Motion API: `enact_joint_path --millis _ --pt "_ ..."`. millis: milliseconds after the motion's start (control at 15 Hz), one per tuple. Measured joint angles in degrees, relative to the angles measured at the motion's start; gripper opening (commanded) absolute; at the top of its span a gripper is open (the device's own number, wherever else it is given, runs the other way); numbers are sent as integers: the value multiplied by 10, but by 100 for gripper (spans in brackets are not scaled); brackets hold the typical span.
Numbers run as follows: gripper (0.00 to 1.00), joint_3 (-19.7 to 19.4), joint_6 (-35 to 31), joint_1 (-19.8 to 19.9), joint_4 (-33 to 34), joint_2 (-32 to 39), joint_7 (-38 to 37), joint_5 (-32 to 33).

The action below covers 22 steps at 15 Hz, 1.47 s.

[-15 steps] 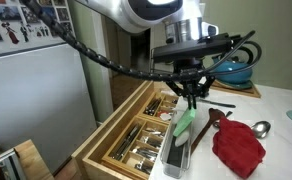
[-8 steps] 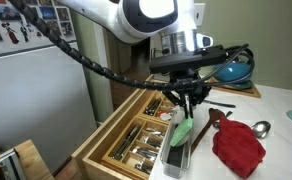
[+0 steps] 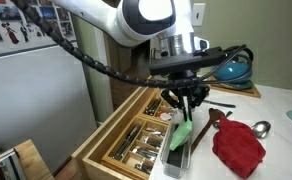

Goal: Put the two sponges in the sponge holder

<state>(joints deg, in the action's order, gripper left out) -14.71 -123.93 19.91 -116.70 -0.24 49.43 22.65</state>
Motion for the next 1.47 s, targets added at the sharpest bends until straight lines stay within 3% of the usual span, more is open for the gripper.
enact_joint_path --millis 667,1467 --pt "2 8 40 -35 11 25 54 89" --pt "2 37 97 -78 45 86 57 206"
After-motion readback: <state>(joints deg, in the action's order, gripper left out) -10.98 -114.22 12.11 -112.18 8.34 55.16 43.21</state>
